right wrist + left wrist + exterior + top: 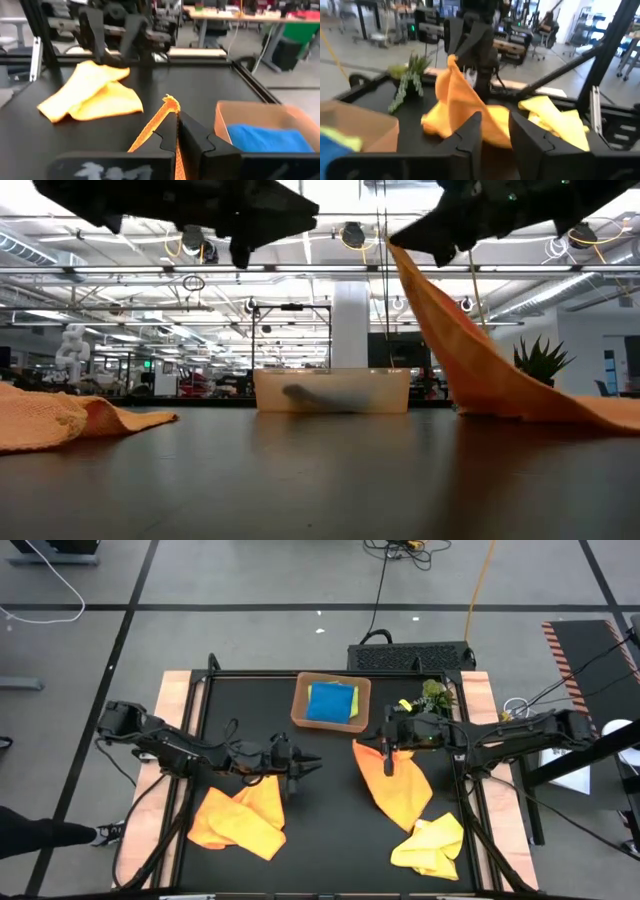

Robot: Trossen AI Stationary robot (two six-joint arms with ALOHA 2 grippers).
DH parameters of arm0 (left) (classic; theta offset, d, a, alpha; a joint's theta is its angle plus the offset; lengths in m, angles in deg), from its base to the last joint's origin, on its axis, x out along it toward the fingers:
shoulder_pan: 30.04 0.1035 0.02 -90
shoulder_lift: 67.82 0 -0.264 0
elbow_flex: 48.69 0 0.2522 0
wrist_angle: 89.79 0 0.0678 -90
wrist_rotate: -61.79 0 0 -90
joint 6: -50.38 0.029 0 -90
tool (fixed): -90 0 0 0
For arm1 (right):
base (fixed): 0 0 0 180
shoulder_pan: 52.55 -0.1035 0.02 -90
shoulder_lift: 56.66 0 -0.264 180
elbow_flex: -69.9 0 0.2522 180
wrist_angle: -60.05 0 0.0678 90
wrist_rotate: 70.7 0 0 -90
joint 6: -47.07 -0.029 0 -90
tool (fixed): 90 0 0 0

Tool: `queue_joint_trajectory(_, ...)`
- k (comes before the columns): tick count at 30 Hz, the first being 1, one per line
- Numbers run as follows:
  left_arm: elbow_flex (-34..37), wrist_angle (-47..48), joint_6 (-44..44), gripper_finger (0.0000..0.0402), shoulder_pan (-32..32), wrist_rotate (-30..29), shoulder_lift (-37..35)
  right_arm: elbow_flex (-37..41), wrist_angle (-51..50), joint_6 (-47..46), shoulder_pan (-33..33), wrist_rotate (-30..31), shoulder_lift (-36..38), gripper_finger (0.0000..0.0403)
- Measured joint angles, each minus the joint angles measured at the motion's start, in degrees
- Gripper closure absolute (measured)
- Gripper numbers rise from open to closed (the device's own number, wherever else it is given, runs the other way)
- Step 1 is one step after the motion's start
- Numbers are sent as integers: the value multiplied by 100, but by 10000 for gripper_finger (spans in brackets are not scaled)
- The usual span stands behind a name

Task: Fold microfiber towels
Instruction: Fold the orange microfiber towel

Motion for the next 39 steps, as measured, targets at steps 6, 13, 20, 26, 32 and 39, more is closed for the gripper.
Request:
queue_joint_trajectory(6, -510, -286, 32, 222, 134, -229, 759, -81, 384, 32, -60, -17, -436, 403)
queue_joint_trajectory(13, -1129, -96, -171, 158, 369, -327, 1172, -114, 503, 10, -58, -17, -661, 403)
queue_joint_trajectory(20, -1547, 245, -352, 138, 532, -315, 1401, -114, 542, 103, -58, -19, -659, 403)
queue_joint_trajectory(26, -1545, 281, -523, 137, 614, -307, 1519, -114, 545, 185, -58, -19, -659, 403)
queue_joint_trajectory(32, -1544, 254, -643, 137, 641, -308, 1584, -114, 560, 259, -58, -21, -659, 403)
queue_joint_trajectory(39, -1544, 246, -755, 137, 686, -335, 1583, -114, 627, 280, -58, -19, -659, 403)
